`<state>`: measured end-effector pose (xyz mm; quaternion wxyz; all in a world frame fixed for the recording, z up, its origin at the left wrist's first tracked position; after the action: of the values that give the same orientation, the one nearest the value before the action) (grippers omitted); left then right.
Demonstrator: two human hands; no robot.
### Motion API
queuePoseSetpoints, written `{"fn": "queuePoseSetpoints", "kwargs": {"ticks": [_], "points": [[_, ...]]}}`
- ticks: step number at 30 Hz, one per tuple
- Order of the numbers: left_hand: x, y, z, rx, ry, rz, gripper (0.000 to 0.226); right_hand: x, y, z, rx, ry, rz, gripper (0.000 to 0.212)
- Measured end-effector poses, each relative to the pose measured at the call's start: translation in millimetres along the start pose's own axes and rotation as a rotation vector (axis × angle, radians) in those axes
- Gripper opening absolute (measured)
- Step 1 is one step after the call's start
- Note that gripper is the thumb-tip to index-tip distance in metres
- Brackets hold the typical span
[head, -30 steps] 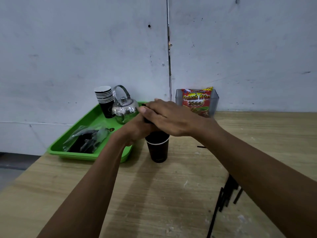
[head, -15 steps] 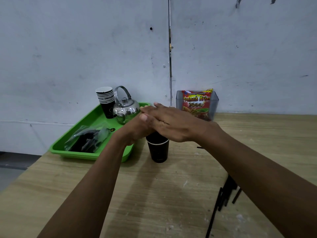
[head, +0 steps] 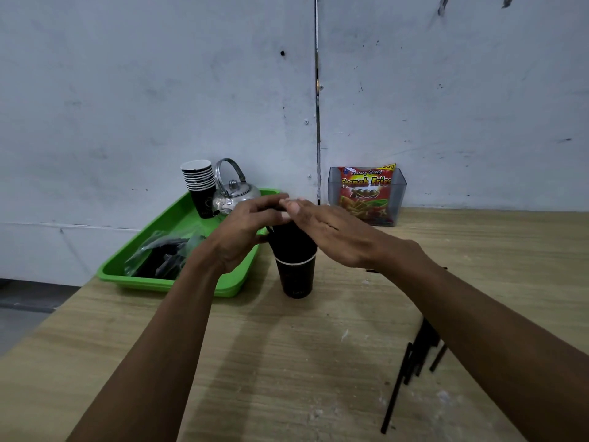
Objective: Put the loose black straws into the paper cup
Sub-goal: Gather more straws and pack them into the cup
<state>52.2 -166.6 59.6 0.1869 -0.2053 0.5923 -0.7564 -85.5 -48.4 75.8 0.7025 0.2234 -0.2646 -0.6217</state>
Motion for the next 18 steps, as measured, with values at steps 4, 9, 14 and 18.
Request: {"fn": "queuePoseSetpoints", "kwargs": {"ticks": [4,9,14,18], "points": [[-3,-11,-5,-0.003,-0.149,0.011,0.052,-6,-2,10,0.173,-0.177,-0.009,0.076],[-10,-24,-22,0.386,0.023,0.085,0.066,-12,-15,15,0.215,-0.310,-0.115,0.093],[-15,-19,-27,0.457,0.113,0.153,0.068,-23,-13,5,0.182,-0.237,-0.070,0.063],[-19,-19,-26,0.385,0.099,0.100,0.069,-22,-16,-8,0.054,-0.149,-0.058,0.060]]}}
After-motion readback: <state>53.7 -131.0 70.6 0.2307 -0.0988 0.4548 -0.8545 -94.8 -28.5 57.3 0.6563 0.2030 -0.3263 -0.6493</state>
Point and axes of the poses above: each hand's wrist, its own x-axis towards the middle knuckle, its own z-axis out of the back of the hand, y = z × x, the point moved 1 cm from there along x, towards the middle knuckle, and after that the axes turned 8 degrees about y, right-handed, at the moved point
